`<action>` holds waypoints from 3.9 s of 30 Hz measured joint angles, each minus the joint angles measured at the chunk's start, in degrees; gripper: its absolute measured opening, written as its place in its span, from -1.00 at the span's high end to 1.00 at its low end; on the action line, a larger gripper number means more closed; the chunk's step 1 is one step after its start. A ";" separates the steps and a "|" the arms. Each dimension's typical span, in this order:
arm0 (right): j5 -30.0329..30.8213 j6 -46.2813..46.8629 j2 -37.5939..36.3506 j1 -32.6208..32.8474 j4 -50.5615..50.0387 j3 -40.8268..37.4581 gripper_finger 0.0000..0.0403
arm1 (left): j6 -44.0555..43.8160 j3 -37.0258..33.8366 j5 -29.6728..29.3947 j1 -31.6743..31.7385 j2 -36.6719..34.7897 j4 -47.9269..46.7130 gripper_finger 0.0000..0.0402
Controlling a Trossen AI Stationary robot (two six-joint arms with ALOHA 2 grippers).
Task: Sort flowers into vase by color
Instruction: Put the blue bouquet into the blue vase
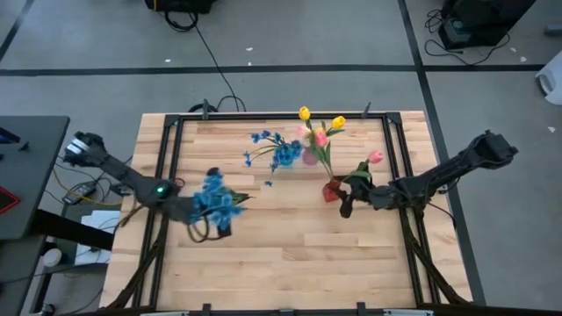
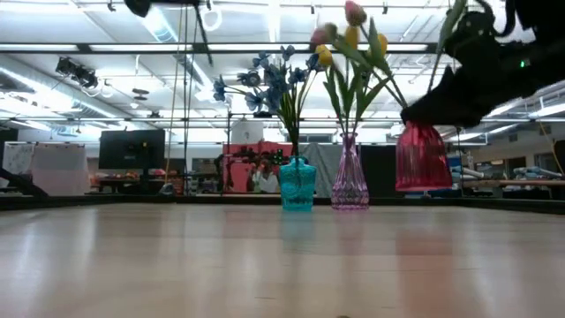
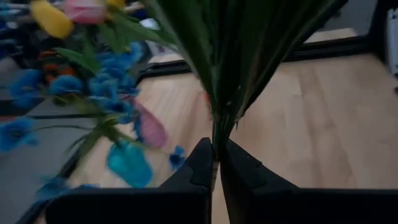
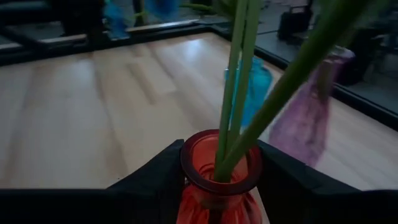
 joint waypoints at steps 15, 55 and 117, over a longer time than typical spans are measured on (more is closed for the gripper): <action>-2.42 0.24 1.90 -4.15 4.82 -3.17 -0.20 | 8.63 -8.44 27.82 25.43 0.17 15.71 0.89; -0.02 11.33 0.40 12.08 -18.93 8.59 -0.18 | 9.04 3.04 65.74 65.71 -0.35 17.50 0.90; -0.41 12.44 -16.87 13.47 -39.92 10.21 -0.49 | 5.62 12.26 98.76 70.09 43.59 36.86 0.90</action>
